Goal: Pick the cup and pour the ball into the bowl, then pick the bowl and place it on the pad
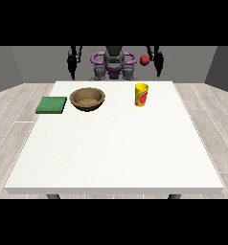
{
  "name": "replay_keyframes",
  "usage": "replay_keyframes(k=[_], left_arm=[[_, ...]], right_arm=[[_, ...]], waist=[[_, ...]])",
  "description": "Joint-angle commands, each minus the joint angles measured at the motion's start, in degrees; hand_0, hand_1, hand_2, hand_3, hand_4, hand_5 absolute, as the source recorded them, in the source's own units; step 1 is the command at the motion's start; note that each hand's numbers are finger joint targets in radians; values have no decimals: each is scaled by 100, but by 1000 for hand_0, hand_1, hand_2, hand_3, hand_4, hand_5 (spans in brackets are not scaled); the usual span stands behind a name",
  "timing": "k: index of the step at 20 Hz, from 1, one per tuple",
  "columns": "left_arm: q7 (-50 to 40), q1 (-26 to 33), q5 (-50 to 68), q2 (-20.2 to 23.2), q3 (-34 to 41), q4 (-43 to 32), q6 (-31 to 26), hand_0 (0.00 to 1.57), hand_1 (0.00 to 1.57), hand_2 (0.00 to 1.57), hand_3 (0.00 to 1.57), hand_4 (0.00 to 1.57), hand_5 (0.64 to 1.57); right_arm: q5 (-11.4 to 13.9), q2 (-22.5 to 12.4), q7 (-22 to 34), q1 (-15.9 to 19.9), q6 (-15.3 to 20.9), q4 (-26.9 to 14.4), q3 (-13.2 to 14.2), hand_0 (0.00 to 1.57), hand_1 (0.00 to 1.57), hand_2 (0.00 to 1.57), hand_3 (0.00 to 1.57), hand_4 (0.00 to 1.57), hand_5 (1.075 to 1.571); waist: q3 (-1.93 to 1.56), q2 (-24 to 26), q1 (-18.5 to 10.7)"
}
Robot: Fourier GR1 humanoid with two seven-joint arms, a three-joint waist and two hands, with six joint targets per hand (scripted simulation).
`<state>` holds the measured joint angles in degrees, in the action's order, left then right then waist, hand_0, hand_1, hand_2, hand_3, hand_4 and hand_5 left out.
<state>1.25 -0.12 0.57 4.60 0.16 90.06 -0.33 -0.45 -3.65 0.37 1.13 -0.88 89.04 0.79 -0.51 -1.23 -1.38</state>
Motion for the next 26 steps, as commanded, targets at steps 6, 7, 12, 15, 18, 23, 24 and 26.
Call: replay_keyframes(k=[6, 7, 12, 15, 18, 23, 24, 26], left_arm=[[-601, -116, 50, 337, 94, 625, -81, 0, 0, 0, 0, 0, 1562], [-974, 518, 721, -292, -21, 704, -120, 0, 0, 0, 0, 0, 1562], [-1736, 1052, 996, -63, 50, 1531, -181, 0, 0, 0, 0, 0, 1555], [-1915, 1414, 1028, -120, -181, 2257, -203, 0, 0, 0, 0, 0, 1553], [-1546, 1418, 496, -446, -628, 2575, 142, 0, 0, 0, 0, 0, 1551], [-78, 955, 244, -454, -911, 1510, 657, 0, 0, 0, 0, 0, 1541], [-102, 684, 258, -430, -398, 1453, 286, 0, 0, 0, 0, 0, 1537], [564, 747, 117, -456, -576, 1103, 334, 0, 0, 0, 0, 0, 1527]], right_arm=[[-56, -238, 569, 156, -7, 663, 73, 0, 0, 0, 0, 583, 1570], [-617, 237, 880, -679, -153, 916, -98, 0, 0, 0, 0, 583, 1570], [-890, 236, 1819, -1063, 76, 1839, -69, 0, 0, 0, 0, 526, 1569], [-873, 259, 1758, -1453, 77, 2223, -139, 0, 0, 0, 0, 524, 1570], [-1031, 94, 1533, -1560, -75, 2531, 141, 0, 0, 0, 0, 504, 1570], [-1136, 185, 343, -1573, -627, 1979, 117, 0, 0, 0, 0, 437, 1570], [-1311, 81, 182, -1502, -785, 1957, 300, 0, 0, 0, 0, 432, 1571], [-1153, 168, 35, -1126, -616, 1871, 308, 0, 0, 0, 0, 395, 1571]], waist=[[36, 1682, 8], [54, 2466, 323], [52, 2593, 235], [50, 2448, 49], [50, 1860, 72], [49, 955, 432], [49, 747, 482], [51, 454, 387]])
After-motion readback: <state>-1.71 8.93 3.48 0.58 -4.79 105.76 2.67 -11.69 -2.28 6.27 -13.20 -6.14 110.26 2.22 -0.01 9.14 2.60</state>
